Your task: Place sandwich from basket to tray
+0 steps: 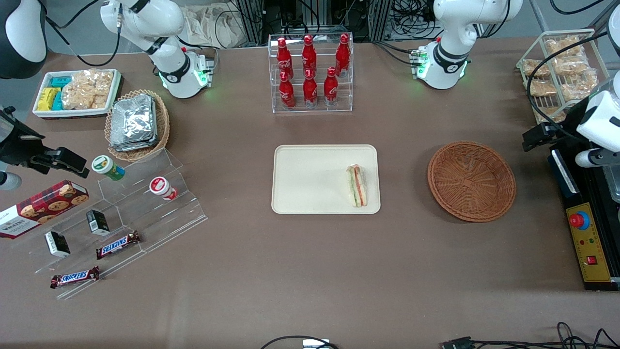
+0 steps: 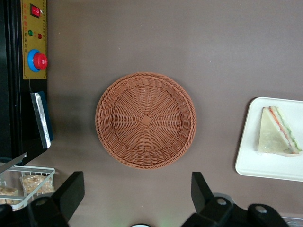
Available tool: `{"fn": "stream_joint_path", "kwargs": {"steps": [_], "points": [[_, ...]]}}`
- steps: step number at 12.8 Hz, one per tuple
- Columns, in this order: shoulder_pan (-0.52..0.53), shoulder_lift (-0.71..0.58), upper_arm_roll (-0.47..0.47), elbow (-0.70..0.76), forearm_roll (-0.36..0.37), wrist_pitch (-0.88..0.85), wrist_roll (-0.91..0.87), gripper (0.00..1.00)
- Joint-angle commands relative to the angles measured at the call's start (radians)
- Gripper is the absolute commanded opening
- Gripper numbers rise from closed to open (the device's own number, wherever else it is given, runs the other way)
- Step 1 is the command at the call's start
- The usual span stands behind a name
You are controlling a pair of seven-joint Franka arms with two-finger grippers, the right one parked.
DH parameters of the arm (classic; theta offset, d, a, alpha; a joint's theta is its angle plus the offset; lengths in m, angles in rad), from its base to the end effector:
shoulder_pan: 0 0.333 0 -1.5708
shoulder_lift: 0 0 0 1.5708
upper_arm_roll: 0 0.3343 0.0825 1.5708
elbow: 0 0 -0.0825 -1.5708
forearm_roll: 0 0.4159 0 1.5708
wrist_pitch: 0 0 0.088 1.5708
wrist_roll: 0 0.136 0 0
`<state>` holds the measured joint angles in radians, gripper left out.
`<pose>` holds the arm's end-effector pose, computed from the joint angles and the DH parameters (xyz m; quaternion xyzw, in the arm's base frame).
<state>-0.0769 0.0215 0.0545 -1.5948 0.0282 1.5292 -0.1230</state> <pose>0.5847 -0.0095 0.5859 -0.9977 -0.0502 0.0423 0.0178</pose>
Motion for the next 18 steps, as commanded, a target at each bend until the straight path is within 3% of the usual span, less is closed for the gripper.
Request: {"fn": "stream_joint_path", "kwargs": {"steps": [1,18], "points": [[-0.009,-0.008,0.002,0.006,-0.007,-0.001,-0.059,1.00],[0.008,-0.005,0.018,0.097,0.001,-0.078,-0.066,1.00]]}}
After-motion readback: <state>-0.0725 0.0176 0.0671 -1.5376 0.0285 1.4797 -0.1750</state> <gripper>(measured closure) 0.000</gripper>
